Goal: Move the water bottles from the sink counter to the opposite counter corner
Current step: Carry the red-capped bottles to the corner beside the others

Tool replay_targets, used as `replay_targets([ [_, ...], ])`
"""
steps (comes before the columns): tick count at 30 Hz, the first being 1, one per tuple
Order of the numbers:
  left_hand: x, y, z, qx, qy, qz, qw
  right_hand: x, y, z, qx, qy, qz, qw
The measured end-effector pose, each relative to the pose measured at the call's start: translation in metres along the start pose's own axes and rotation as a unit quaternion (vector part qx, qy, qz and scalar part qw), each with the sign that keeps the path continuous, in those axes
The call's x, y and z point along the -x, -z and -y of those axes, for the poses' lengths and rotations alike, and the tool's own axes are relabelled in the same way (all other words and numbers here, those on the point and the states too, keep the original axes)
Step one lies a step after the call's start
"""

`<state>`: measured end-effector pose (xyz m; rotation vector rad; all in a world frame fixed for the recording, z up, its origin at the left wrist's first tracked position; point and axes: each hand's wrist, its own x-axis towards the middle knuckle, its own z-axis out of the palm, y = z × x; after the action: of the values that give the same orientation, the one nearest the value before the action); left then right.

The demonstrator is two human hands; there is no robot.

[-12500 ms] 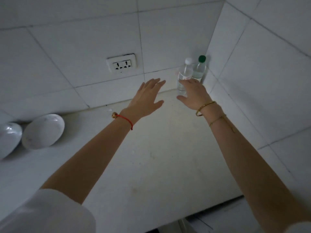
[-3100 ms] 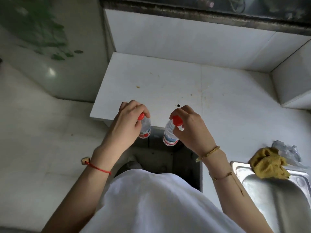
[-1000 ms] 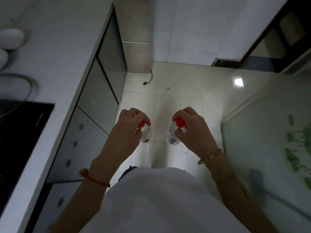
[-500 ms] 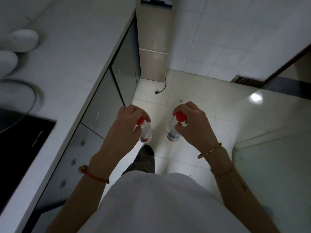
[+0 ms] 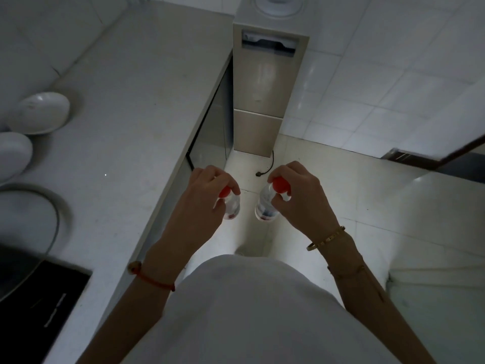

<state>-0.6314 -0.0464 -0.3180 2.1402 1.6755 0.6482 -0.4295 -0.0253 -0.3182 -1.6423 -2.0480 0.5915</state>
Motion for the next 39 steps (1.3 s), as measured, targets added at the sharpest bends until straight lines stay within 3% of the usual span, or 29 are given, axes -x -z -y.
replay_targets([
  [13,-0.124,0.007,0.063,-0.001,0.031,-0.037,0.999,-0.151,-0.012,-0.007,0.005,0.015,0.022,1.000],
  [33,-0.340,0.003,0.064,-0.003,0.183,-0.120,0.976,-0.419,0.018,-0.076,-0.016,0.195,0.118,0.974],
  [39,-0.383,0.003,0.070,-0.011,0.205,-0.129,0.970,-0.476,0.014,-0.088,-0.014,0.214,0.128,0.968],
])
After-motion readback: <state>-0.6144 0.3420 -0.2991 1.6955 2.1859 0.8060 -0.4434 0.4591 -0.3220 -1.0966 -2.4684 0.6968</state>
